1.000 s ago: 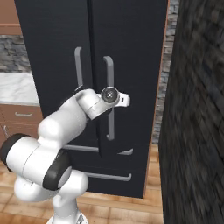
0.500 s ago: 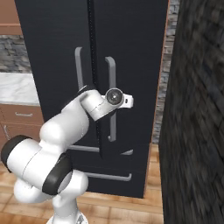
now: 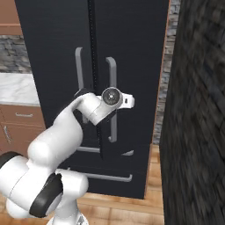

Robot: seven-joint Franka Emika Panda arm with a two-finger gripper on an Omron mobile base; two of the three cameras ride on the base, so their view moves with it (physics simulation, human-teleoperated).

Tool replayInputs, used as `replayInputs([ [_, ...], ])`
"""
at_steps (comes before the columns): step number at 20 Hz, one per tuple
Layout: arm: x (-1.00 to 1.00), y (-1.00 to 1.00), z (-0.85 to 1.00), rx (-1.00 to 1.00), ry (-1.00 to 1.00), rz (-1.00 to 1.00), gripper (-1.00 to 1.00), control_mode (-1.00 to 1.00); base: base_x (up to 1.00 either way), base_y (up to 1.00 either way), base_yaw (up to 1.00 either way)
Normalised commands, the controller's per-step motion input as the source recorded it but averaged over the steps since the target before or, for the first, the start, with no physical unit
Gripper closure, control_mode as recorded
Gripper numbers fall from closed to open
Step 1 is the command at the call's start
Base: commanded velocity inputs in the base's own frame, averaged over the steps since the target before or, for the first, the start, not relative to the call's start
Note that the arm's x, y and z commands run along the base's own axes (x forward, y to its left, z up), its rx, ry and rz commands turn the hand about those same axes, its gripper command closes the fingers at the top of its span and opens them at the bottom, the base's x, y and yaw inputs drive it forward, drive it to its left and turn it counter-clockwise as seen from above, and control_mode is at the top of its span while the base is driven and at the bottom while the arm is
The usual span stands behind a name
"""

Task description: Place one of the steaks on the plate and the other in the bowl. Then place the bowl in the fridge.

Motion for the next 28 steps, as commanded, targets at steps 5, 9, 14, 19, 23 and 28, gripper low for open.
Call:
replayInputs([
  [5, -0.80, 0.60, 0.50, -0.26, 0.20, -0.13, -1.00, -1.00, 0.00, 0.00, 0.00],
  [9, -0.79, 0.79, 0.48, -0.31, 0.17, -0.11, -1.00, -1.00, 0.00, 0.00, 0.00],
  [14, -0.09, 1.00, 0.11, -0.45, 0.39, 0.01, -1.00, -1.00, 0.00, 0.00, 0.00],
  [19, 0.07, 0.77, -0.21, -0.36, 0.33, 0.13, -1.00, -1.00, 0.00, 0.00, 0.00],
  [23, 0.78, 0.28, -0.26, -0.08, 0.09, 0.01, -1.00, -1.00, 0.00, 0.00, 0.00],
  [28, 0.90, -0.18, -0.33, -0.02, 0.09, 0.25, -1.00, -1.00, 0.00, 0.00, 0.00],
])
